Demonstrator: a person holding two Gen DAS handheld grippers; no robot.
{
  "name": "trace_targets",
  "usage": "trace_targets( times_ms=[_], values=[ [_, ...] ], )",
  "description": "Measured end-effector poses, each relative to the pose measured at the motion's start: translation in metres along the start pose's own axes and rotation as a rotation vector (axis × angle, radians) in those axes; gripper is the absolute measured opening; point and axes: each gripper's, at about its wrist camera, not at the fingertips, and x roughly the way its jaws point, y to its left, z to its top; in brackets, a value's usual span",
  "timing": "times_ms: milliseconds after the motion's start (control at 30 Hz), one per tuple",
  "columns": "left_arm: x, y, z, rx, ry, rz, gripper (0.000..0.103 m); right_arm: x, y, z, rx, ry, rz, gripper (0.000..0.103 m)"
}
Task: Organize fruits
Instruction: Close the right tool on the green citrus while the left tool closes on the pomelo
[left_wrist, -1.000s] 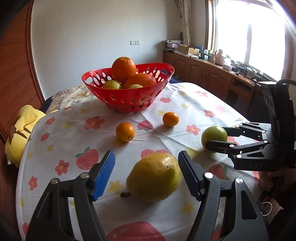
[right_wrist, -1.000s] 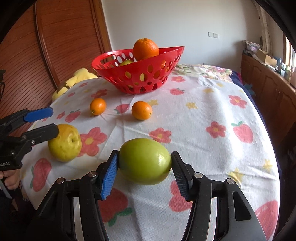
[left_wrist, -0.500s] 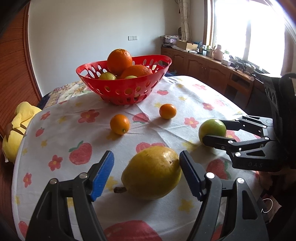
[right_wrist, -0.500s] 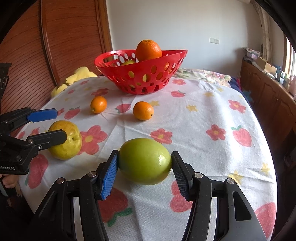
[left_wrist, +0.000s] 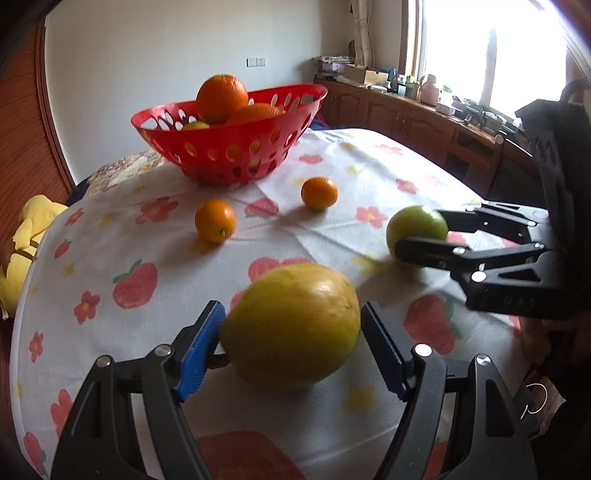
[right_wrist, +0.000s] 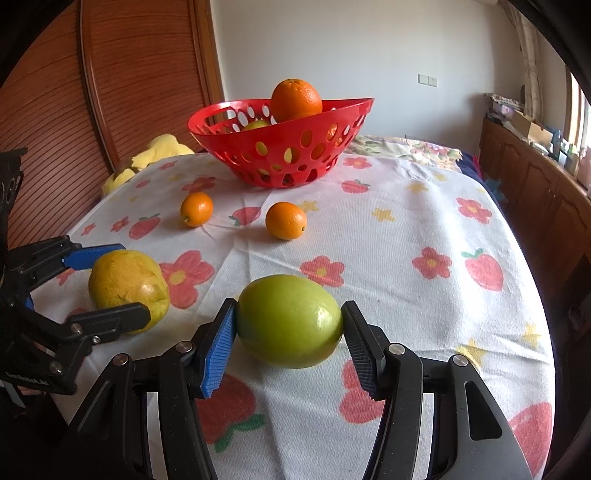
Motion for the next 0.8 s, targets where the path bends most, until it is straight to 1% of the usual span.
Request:
trace_targets(
  times_ms=[133,467,633,700,800],
  values=[
    [0.003,0.007,-0.003,-0.023,0.012,-0.002,0.076,0.0,0.0,0.0,0.0,0.0,0.0,0.058],
    [0.003,0.011,-0.004,-0.036,-0.003,-0.01,0.076,0.0,0.0,0.0,0.0,0.0,0.0,0.058],
    [0.002,0.012,-0.004,-0.04,-0.014,-0.014,0.072,0.0,0.0,0.0,0.0,0.0,0.0,0.058],
    [0.001,0.013,-0.004,-0.043,-0.021,-0.004,0.068,0.0,0.0,0.0,0.001,0.0,0.0,0.058],
    [0.001,0.015,-0.004,-0.055,-0.023,-0.013,0.068,0.0,-0.001,0.0,0.001,-0.001,0.001,0.058]
  ],
)
